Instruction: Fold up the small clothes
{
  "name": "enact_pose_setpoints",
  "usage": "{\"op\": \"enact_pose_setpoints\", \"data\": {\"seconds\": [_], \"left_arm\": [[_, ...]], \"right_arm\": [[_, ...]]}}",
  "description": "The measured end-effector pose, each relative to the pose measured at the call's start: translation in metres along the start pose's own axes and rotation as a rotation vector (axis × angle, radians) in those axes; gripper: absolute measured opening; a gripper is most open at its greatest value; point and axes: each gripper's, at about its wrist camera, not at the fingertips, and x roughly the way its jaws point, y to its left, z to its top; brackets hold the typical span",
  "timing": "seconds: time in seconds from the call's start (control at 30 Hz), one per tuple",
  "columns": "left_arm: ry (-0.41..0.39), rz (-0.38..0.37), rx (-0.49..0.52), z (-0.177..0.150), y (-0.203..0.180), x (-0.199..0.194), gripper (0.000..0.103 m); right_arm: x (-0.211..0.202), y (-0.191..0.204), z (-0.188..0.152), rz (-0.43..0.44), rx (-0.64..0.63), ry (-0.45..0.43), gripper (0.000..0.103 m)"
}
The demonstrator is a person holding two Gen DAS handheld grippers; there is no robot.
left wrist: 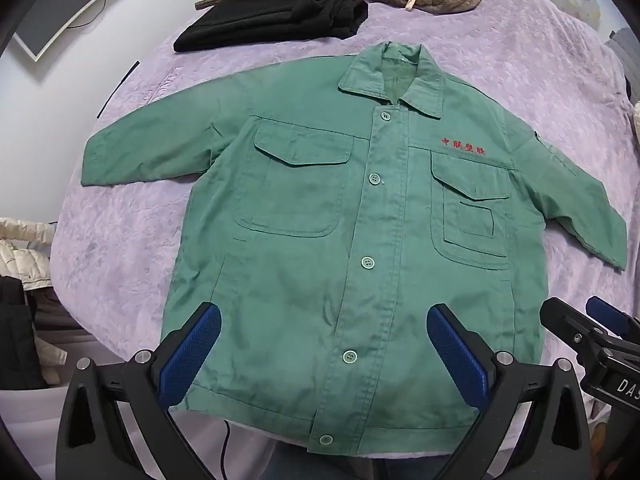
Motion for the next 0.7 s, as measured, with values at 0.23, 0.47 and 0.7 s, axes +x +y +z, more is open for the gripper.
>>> {"op": "enact_pose_setpoints", "data": {"seconds": [0.23,0.47,0.7], "left_arm": [[-0.001,0.002,-0.011,0.0011,0.0007,0.0026,0.103],[0.004,0.001,0.000,0.0008,-0.0040,0.0033,0.103],[-0.002,0.000,0.000,-0.0011,-0.0015,0.0015,0.103]], "right_arm": [[0.0005,-0.0004,0.0000,0.000,0.000,0.000,0.103],[0.0003,-0.0003,-0.0002,0.000,0.001,0.001,0.103],[0.0028,-0.0008,-0.0010,0.001,0.004,0.003,0.103]]}}
